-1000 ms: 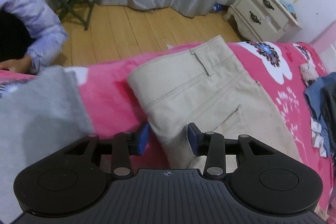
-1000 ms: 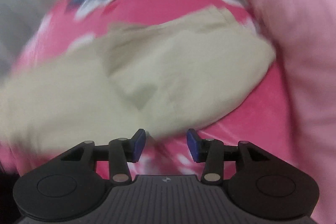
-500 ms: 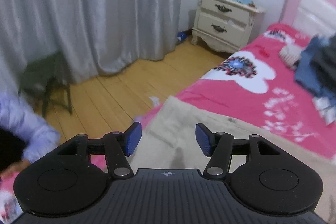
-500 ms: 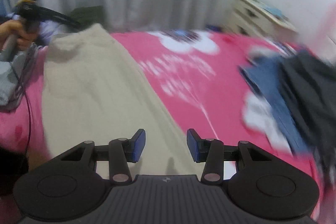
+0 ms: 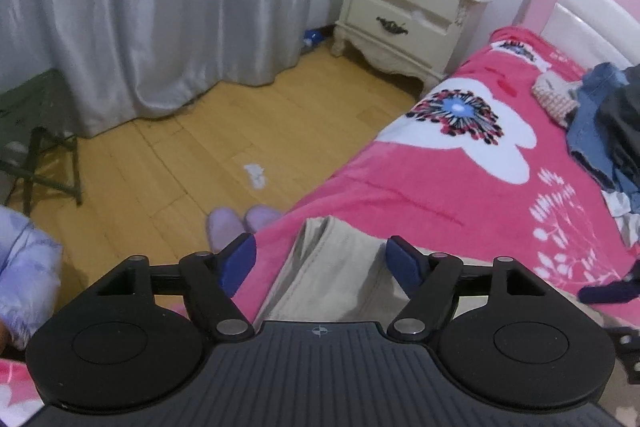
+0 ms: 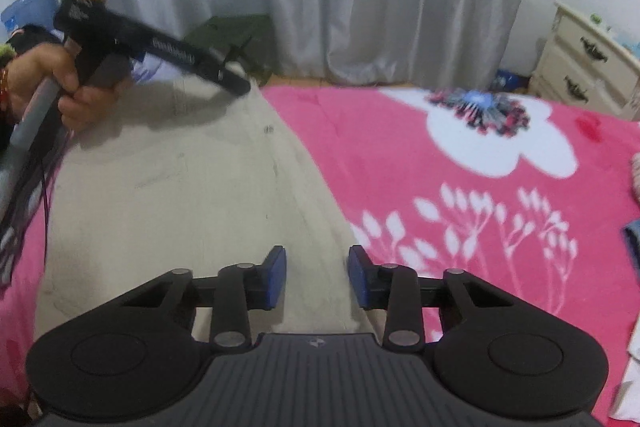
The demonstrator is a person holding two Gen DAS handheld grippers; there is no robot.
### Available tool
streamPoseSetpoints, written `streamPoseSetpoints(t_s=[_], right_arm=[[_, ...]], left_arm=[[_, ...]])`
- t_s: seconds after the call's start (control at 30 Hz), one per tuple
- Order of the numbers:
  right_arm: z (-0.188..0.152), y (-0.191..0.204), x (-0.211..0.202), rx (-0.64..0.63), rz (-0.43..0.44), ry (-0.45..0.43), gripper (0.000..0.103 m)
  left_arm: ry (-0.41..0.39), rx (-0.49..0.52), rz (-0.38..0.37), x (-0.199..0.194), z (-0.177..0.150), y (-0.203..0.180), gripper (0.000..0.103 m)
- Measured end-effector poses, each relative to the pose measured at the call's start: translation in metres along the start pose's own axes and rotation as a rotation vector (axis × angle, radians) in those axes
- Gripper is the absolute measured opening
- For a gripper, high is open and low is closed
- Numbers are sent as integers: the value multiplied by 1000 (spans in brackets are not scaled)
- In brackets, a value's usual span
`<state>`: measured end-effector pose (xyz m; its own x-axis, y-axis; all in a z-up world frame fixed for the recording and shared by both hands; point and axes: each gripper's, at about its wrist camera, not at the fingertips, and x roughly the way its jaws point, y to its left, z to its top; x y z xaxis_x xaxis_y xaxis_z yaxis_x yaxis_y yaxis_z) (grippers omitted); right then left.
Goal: Fold clothes
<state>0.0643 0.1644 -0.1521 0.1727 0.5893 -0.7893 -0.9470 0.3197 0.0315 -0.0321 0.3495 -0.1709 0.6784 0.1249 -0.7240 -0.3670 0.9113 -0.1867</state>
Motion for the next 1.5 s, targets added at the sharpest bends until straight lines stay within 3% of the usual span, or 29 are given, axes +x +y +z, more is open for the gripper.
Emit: streamPoseSetpoints(t_s=[0.07,0.13,0.2,0.37,0.83,0.9,0.97,1.0,1.07,1.17,1.27,1.37,1.5], right_arm=[[-3,-3,4,8,10,11,17],[-5,-5,0,25,23,-5,6],[-7,-4,-4,19,26,-25,4],[-8,-1,-14,8,14,-74,3],[-12,7,14,57,-87,-108,5],[-12,6,9,71,-98,-115,8],[-10,-3,-13,113,-103,-132,28],[-11,-11,-31,134,-108,-154,31],[-18,-34,-79,177,-136,-214,41],[-38,-68,-153,227,-240,-251,46],[-78,-99,-221,279,-357,-224,46],[-132,-118,-267,385,-371,-168,46],[-191,-103,-270,400,-354,-65,46]], left_arm=[[-22,25,-28,-1,-2,-3,42],[-54,70,-7,-3,-5,-12,26],[-81,104,22,-7,-7,-18,11],[-111,45,24,-17,-1,-6,10],[-124,120,128,-2,-7,-8,11],[-107,138,153,0,-5,-11,16],[-106,130,159,-5,-1,-12,23],[-117,107,166,-11,1,-11,32],[-146,54,176,-25,7,-7,36],[-180,-7,174,-43,12,-4,40],[-178,-21,126,-55,13,-16,42],[-144,31,13,-57,11,-52,43],[-85,169,-194,-51,-6,-126,43]])
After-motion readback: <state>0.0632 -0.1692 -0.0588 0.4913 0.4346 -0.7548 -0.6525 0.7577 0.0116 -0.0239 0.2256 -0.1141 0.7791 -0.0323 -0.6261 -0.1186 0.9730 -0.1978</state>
